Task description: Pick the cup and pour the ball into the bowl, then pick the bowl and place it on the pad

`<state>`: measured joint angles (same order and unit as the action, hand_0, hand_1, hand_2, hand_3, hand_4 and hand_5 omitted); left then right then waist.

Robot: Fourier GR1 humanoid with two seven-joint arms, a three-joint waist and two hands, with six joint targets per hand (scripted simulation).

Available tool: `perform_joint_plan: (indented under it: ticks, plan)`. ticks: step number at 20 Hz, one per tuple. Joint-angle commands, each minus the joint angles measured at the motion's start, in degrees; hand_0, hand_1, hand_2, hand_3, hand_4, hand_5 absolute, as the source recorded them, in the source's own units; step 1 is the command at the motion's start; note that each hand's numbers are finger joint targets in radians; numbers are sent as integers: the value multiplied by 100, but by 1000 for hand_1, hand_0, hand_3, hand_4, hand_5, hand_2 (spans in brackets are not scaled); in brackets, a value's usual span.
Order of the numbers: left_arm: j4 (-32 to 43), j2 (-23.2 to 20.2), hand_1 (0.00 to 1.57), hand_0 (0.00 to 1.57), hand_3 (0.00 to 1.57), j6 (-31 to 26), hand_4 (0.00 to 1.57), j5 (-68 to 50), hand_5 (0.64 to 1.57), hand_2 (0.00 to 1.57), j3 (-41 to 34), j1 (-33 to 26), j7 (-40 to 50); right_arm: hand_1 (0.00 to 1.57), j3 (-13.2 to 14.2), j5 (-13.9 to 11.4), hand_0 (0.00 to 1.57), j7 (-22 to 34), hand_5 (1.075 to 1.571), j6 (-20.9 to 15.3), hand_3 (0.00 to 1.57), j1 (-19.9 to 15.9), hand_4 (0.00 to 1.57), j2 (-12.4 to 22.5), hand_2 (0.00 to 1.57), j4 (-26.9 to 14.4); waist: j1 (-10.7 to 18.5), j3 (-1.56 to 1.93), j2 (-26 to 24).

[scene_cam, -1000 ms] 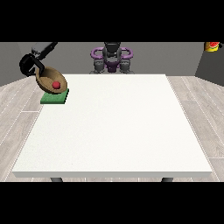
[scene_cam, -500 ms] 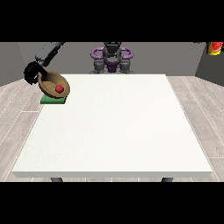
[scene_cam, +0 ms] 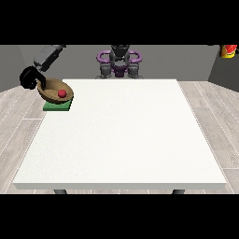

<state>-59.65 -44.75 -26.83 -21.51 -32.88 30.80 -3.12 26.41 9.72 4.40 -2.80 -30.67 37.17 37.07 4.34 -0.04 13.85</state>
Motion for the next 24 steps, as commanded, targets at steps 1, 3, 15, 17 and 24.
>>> perform_joint_plan:
  ticks: [1,3,15,17,24]
  plan:
    - [331,-361,0,0,0,-164,1194,-124,1562,0,-103,149,111,1535,-27,-92,1535,-145,1553,-479,877,-192,0,-143,1445,-18,-11,5,122]
    - [378,-511,0,0,0,-201,1190,-237,1562,0,-268,231,-63,1487,160,86,1487,-263,1544,-167,802,-233,0,101,1398,-208,-88,7,332]
    - [533,-698,0,0,0,-244,1195,-162,1568,0,-210,223,-350,641,-189,-129,641,-439,1469,-287,1008,-607,0,-74,693,-330,110,7,555]
    - [695,-552,0,0,0,-285,1199,-55,1568,0,-84,78,-422,0,-456,-266,0,-178,1442,-115,0,-599,0,-115,212,-190,55,2,277]
    - [32,11,0,0,0,132,1190,-81,1569,0,259,9,-137,0,-500,-395,0,47,1400,82,0,-891,0,296,0,-577,130,8,-14]
